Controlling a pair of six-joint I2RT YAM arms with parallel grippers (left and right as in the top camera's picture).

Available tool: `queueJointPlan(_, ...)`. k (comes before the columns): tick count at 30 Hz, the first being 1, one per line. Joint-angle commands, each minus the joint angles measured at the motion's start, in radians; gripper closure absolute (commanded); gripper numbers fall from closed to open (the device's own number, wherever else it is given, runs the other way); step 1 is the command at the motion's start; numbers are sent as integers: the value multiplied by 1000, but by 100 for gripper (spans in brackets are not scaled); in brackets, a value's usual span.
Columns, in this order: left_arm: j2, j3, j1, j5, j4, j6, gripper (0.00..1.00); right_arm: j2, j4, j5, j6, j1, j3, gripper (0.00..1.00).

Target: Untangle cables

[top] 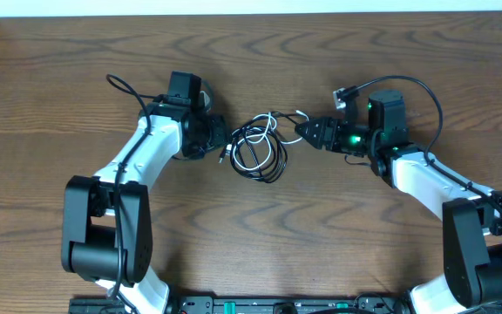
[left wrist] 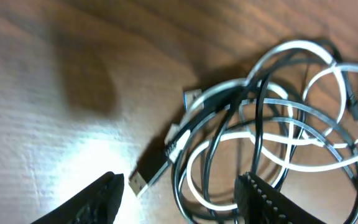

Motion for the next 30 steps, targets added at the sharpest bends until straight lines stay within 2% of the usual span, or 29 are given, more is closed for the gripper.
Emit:
queueJointPlan(1,-19,11,-23,17,-27,16,39,-10,-23,-20,-49,14,13,39)
queueJointPlan(11,-19,11,-65,-27,-149,16,39,-10,-80,-17,-79,86,13,36)
queueJointPlan(16,-19,11,-65,-101,-202,16,39,-10,-117,13,-172,112,13,33)
queueJointPlan(24,-18,11,-65,-104,-182,16,39,-10,-227,240,-182,120,12,5)
queueJointPlan(27,-18,11,-65,-104,-182,16,39,-10,-218,241,-182,120,13,5)
queueJointPlan(30,-18,11,-65,-120,-177,17,39,-10,-203,237,-125,120,15,16)
